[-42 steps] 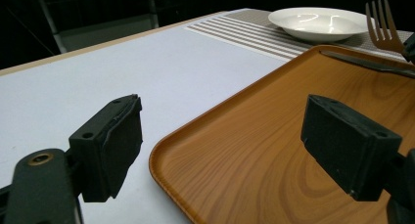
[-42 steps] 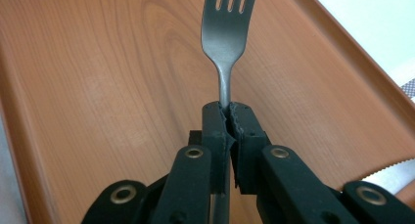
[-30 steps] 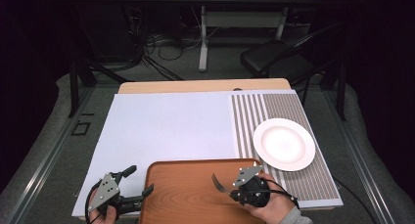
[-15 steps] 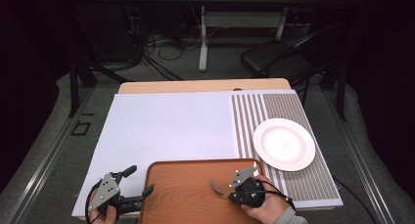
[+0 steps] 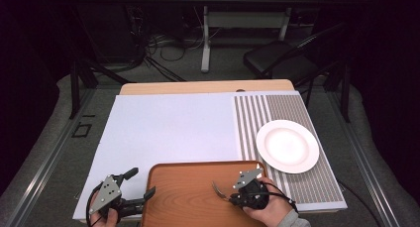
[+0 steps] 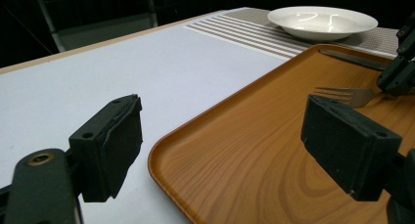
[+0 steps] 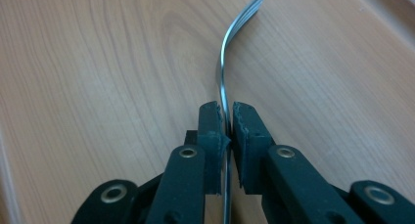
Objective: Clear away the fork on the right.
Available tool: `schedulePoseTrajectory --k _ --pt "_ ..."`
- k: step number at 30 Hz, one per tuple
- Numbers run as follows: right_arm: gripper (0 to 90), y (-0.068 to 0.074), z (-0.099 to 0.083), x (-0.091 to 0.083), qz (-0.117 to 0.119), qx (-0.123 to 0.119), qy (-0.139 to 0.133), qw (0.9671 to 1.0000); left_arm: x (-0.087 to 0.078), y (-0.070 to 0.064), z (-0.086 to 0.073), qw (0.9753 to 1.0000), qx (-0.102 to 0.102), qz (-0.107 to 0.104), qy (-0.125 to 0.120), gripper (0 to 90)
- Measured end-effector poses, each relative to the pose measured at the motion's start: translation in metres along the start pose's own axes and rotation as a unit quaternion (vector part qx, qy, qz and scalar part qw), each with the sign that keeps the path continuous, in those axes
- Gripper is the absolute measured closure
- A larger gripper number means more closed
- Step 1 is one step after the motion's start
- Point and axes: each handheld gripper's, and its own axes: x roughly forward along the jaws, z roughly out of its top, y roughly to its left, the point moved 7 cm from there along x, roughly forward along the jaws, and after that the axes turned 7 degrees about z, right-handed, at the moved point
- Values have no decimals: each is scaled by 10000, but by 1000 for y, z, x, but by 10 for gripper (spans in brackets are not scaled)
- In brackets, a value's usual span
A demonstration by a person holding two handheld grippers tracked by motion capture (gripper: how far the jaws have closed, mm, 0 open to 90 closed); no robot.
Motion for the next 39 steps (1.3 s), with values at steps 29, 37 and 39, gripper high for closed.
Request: schedulePoseTrajectory --k 29,37,39 --pt "823 1 23 10 146 -332 -966 9947 -1 0 0 10000 37 -17 0 159" --pt "874 0 23 16 88 -366 -895 9953 -1 0 0 10000 29 -13 -1 159" --pt "886 1 23 16 73 -402 -908 9950 -1 0 0 10000 31 -14 1 159"
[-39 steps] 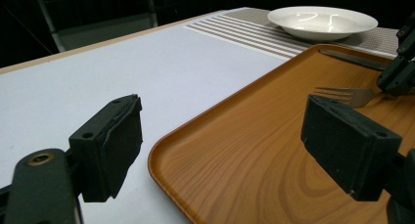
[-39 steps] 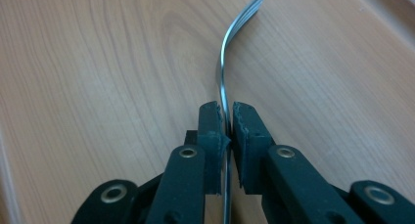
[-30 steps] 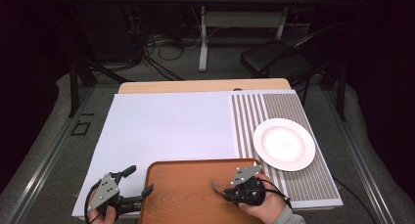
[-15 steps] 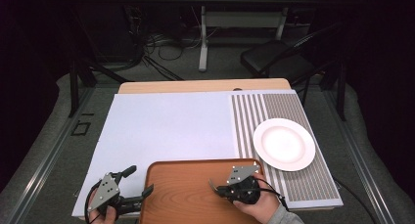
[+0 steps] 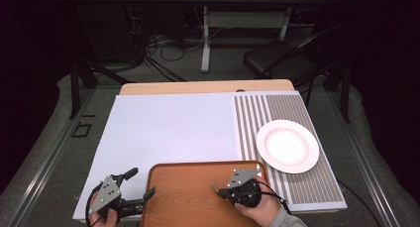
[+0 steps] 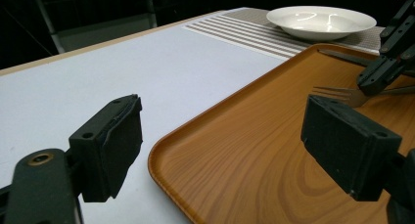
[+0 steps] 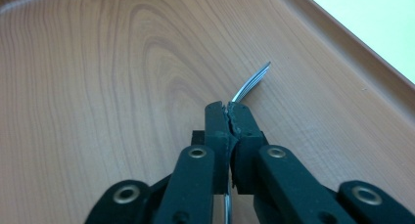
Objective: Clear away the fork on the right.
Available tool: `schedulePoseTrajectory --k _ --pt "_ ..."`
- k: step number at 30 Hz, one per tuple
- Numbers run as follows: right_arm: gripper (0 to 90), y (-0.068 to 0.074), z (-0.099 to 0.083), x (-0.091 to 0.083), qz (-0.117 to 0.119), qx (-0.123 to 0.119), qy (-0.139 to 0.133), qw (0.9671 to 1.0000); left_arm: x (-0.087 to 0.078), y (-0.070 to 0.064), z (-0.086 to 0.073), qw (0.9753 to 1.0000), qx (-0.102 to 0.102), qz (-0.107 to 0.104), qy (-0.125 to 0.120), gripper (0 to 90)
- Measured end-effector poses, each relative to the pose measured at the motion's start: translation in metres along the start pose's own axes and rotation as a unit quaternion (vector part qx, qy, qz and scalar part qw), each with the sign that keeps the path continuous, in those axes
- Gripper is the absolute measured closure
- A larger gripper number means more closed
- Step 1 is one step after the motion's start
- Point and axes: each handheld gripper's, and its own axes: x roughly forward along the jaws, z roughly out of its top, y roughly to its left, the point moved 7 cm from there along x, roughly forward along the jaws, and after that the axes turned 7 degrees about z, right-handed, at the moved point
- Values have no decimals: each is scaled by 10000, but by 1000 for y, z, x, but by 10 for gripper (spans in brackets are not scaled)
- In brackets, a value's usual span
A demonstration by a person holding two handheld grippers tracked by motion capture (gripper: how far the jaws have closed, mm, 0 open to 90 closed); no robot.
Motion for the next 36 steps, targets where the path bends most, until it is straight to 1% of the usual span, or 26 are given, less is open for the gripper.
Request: schedulePoseTrajectory --k 3,5,9,11,13,15,16,21,23,24,27,28,30,32,34,35,36 --pt "893 2 0 1 -57 -101 -5 9999 0 0 0 10000 7 -12 -3 159" --pt "894 5 0 1 -172 -221 28 9996 0 0 0 10000 8 -18 -4 159" --pt "895 10 1 2 -434 -611 114 9971 0 0 0 10000 7 -18 -4 159" --pt "894 13 1 3 -509 -780 162 9955 0 0 0 10000 7 -19 -6 159" --pt "894 15 1 4 -558 -860 191 9945 0 0 0 10000 7 -11 -1 159" --pt "893 17 1 4 -570 -882 210 9943 0 0 0 10000 -4 -11 -2 159" --pt "892 17 1 4 -573 -930 208 9938 0 0 0 10000 -4 -10 -2 159" --pt "881 21 0 5 -561 -936 252 9937 0 0 0 10000 -6 -6 0 159" --pt "874 22 0 6 -570 -1005 274 9929 0 0 0 10000 -7 -5 2 159" --pt "865 24 -1 6 -541 -978 277 9933 0 0 0 10000 -8 -4 1 159" --pt "841 26 -2 8 -351 -898 307 9949 0 0 0 10000 -9 -11 -1 159" --pt "848 28 -3 9 -281 -821 317 9957 0 0 0 10000 -10 -12 -3 159" --pt "849 27 -4 10 -171 -772 327 9963 0 0 0 10000 -9 -14 0 159" --pt "863 26 -6 10 -40 -650 357 9972 0 0 0 10000 -14 -14 -2 159" --pt "896 26 -6 10 159 -485 324 9982 0 1 0 10000 -8 -7 1 159" --pt "900 26 -7 9 220 -385 346 9984 0 1 0 10000 -12 -9 3 159" --pt "900 25 -8 9 264 -360 378 9983 0 1 0 10000 -12 -11 3 159"
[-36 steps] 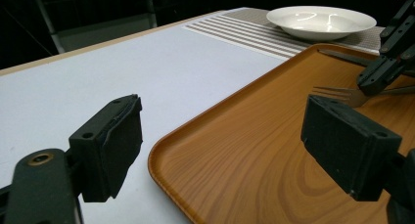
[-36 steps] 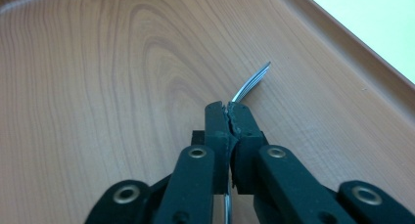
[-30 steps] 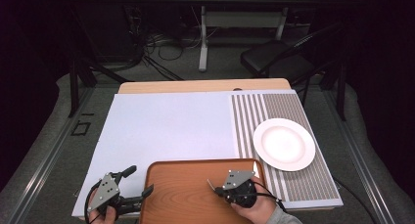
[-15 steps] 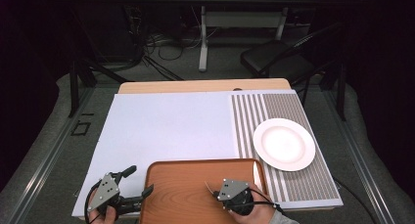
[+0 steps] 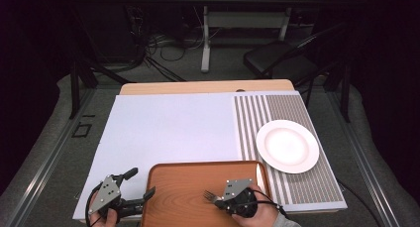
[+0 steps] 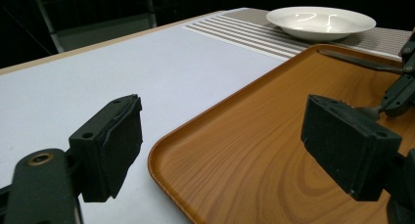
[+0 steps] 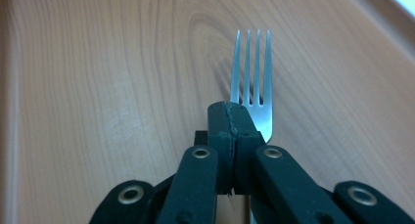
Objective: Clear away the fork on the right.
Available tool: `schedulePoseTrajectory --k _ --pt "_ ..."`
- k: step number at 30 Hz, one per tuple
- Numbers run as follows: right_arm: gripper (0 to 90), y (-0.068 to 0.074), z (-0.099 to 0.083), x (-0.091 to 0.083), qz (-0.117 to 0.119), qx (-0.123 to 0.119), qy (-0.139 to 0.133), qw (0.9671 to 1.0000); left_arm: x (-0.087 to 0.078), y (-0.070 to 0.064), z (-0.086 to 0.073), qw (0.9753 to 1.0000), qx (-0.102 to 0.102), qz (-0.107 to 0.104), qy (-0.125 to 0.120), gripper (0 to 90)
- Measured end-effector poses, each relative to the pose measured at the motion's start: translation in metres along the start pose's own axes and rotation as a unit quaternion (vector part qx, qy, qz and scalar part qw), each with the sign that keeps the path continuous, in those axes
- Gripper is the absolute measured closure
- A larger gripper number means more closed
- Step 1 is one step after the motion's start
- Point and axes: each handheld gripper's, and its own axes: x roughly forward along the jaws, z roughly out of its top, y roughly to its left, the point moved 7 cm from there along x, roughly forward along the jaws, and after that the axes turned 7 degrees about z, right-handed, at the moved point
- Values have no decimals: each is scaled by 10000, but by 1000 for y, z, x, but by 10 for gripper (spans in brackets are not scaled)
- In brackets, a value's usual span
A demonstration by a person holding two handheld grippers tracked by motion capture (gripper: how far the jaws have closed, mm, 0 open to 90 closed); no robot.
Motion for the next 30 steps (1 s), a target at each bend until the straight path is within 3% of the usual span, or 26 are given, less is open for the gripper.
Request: schedulePoseTrajectory --k 10,18,30 --pt "900 -8 -5 -1 57 257 116 9996 0 0 0 10000 5 -1 8 159" --pt "900 -28 -7 -7 -232 462 54 9986 0 0 0 10000 8 -5 12 159" --pt "900 -68 -20 -31 -773 976 38 9922 0 0 0 10000 6 3 17 159"
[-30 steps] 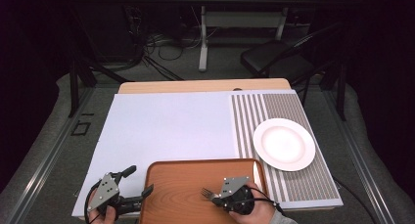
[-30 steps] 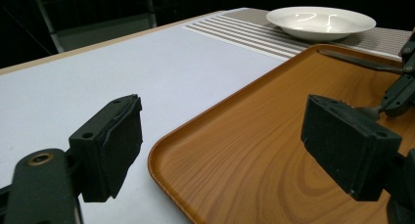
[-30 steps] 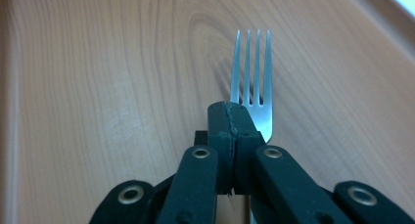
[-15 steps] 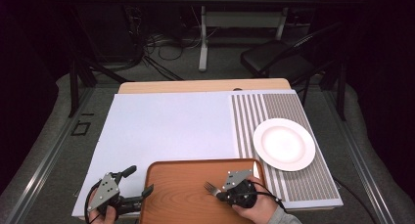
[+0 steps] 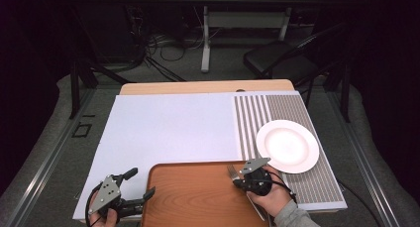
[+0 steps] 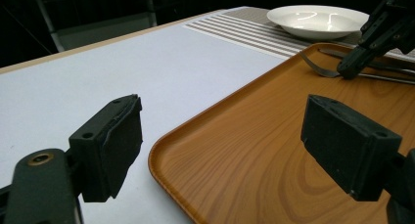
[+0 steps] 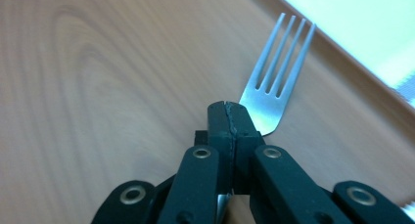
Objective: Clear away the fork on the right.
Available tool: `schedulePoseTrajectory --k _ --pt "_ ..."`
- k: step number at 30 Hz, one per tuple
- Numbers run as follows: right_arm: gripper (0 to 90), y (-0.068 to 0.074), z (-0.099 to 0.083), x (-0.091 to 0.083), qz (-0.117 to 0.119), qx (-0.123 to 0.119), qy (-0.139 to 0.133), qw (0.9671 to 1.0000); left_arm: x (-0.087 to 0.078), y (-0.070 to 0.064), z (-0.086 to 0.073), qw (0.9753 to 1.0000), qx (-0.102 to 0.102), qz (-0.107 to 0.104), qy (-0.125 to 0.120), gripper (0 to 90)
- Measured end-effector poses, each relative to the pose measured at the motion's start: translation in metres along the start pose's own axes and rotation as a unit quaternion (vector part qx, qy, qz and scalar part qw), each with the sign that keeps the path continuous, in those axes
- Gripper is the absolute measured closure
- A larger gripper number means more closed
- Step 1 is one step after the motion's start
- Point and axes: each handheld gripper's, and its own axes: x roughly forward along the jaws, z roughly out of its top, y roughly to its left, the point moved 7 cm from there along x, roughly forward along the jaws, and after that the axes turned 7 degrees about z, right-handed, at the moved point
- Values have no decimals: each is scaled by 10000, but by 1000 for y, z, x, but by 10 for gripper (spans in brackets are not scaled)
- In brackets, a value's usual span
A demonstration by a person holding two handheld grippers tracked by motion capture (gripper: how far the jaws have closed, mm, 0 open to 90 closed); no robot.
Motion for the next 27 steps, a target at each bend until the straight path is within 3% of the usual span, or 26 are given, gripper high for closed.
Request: schedulePoseTrajectory --k 11,25,27 --pt "900 -24 -10 -14 -247 361 31 9990 0 0 0 10000 -10 0 -3 159" --pt "900 -30 -16 -21 -295 521 70 9982 0 0 0 10000 -16 -1 4 159" --pt "900 -29 -15 -21 -260 547 -23 9982 0 0 0 10000 -15 -1 4 159"
